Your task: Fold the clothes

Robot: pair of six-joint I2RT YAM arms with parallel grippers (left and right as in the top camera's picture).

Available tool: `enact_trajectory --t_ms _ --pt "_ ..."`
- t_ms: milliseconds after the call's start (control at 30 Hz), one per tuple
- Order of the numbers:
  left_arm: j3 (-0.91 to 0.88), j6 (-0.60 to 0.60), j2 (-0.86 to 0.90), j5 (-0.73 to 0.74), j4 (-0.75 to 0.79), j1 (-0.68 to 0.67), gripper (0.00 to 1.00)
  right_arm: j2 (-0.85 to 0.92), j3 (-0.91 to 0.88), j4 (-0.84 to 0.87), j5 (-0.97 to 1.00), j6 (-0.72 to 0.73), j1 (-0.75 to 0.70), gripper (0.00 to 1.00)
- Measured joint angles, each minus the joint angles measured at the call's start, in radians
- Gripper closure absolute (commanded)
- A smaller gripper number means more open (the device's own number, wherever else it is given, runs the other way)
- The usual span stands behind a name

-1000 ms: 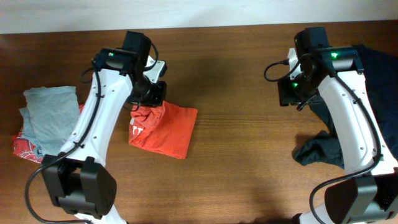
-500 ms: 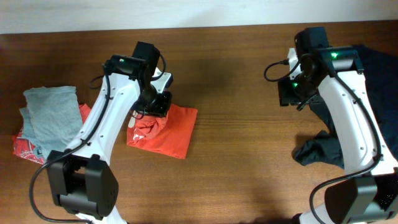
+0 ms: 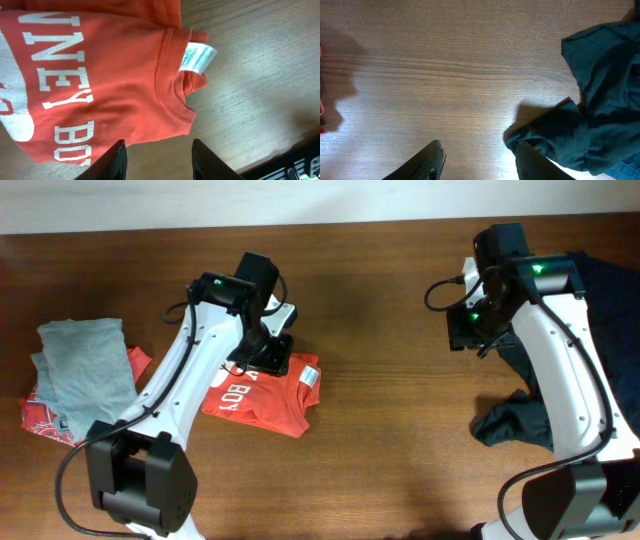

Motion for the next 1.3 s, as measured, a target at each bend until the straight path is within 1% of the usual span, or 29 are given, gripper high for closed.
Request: enact_trajectory --t_ms 233,267,300,333,367,400,433,467,533,600,733,833,900,1033,1200,1300 --pt "0.0 0.0 0.0 -0.039 -0.009 0.06 0.58 0.0 0.0 0.003 -0.001 -0.001 0.0 0.48" --pt "0.0 0.0 0.0 -0.046 -0.004 0.072 0.59 0.0 0.0 0.005 -0.006 -0.004 0.0 0.5" --pt "0.0 0.0 0.0 -0.051 0.009 0.087 0.68 0.0 0.0 0.008 -0.019 -0.01 0.0 0.58" --pt "0.0 0.0 0.0 -0.055 0.019 0.097 0.73 0.0 0.0 0.011 -0.041 -0.026 0.0 0.69" --pt "-0.001 -0.003 0.0 -0.058 0.023 0.109 0.77 0.0 0.0 0.012 -0.085 -0.058 0.0 0.72" --pt "-0.001 0.002 0.0 -0.063 0.026 0.119 0.77 0.0 0.0 0.011 -0.122 -0.08 0.0 0.77" --pt "-0.001 0.006 0.0 -0.06 0.029 0.126 0.77 0.0 0.0 0.011 -0.176 -0.115 0.0 0.78" --pt "-0.001 0.027 0.0 -0.047 0.03 0.13 0.77 0.0 0.0 0.011 -0.251 -0.167 0.0 0.79" --pt "-0.001 0.064 0.0 0.007 0.038 0.138 0.77 0.0 0.0 0.01 -0.338 -0.217 0.0 0.79" --pt "-0.001 0.127 0.0 0.11 0.056 0.151 0.77 0.0 0.0 0.008 -0.441 -0.283 0.0 0.78" --pt "-0.036 0.225 -0.002 0.258 0.035 0.193 0.77 0.0 0.0 -0.008 -0.501 -0.331 0.0 0.76" --pt "-0.121 0.252 -0.003 0.293 0.058 0.226 0.77 0.0 0.0 -0.01 -0.513 -0.347 0.0 0.76" --pt "-0.203 0.255 -0.003 0.296 0.104 0.251 0.77 0.0 0.0 -0.011 -0.518 -0.35 0.0 0.76" --pt "-0.363 0.222 -0.003 0.241 0.203 0.272 0.77 0.0 0.0 -0.012 -0.52 -0.353 0.0 0.76" --pt "-0.554 0.168 -0.004 0.209 0.256 0.27 0.77 0.0 0.0 -0.015 -0.52 -0.354 0.0 0.76" --pt "-0.603 0.137 -0.004 0.178 0.259 0.27 0.77 0.0 0.0 -0.019 -0.519 -0.353 0.0 0.76"
